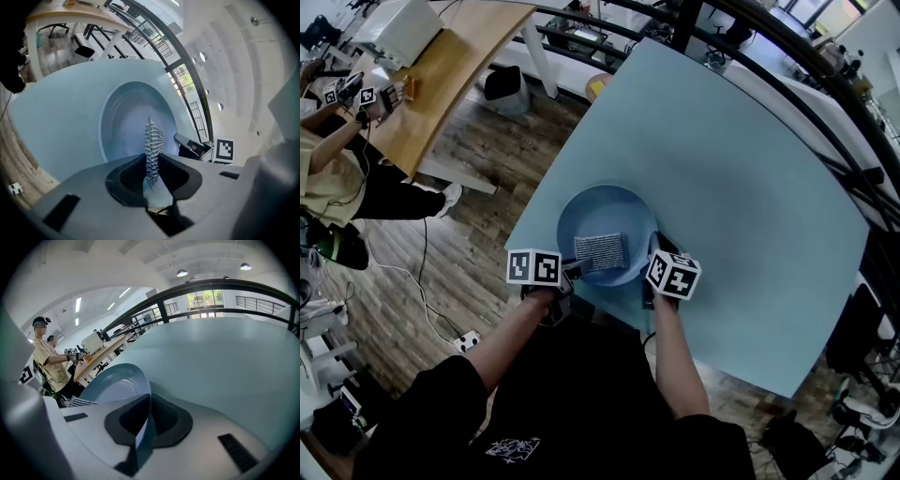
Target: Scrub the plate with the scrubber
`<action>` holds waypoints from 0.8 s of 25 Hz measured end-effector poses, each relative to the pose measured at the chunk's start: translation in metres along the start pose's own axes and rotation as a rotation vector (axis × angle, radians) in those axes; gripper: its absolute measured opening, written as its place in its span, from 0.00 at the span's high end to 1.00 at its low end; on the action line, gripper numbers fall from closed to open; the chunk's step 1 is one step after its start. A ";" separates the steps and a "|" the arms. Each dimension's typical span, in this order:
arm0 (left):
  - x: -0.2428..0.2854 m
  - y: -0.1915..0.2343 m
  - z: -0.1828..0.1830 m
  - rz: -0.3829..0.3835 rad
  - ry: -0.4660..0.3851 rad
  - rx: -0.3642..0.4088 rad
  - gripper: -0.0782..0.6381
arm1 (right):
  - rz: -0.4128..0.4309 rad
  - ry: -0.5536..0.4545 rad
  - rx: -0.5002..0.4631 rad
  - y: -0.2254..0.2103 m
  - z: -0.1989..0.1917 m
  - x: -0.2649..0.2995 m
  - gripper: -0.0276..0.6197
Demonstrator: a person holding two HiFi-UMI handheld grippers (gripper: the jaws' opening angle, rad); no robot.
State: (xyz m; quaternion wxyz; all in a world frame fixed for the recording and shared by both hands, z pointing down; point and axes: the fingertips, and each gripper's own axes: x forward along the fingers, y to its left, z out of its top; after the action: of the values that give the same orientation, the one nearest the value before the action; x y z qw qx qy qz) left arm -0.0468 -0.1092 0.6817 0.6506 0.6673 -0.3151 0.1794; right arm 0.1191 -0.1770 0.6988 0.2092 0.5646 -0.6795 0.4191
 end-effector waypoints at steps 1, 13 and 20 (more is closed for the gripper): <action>0.003 -0.003 0.001 -0.001 0.003 0.008 0.77 | 0.000 0.000 0.000 0.000 0.000 0.000 0.93; 0.023 -0.018 0.015 -0.012 0.037 0.066 0.77 | -0.011 0.005 0.006 0.000 -0.001 0.001 0.93; 0.031 -0.019 0.031 -0.032 0.038 0.047 0.77 | -0.021 0.009 0.008 0.003 -0.001 0.003 0.93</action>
State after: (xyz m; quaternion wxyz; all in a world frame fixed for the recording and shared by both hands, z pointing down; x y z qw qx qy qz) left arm -0.0165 -0.1463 0.6850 0.6435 0.6838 -0.2876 0.1887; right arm 0.1155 -0.1783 0.7007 0.2146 0.5707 -0.6709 0.4221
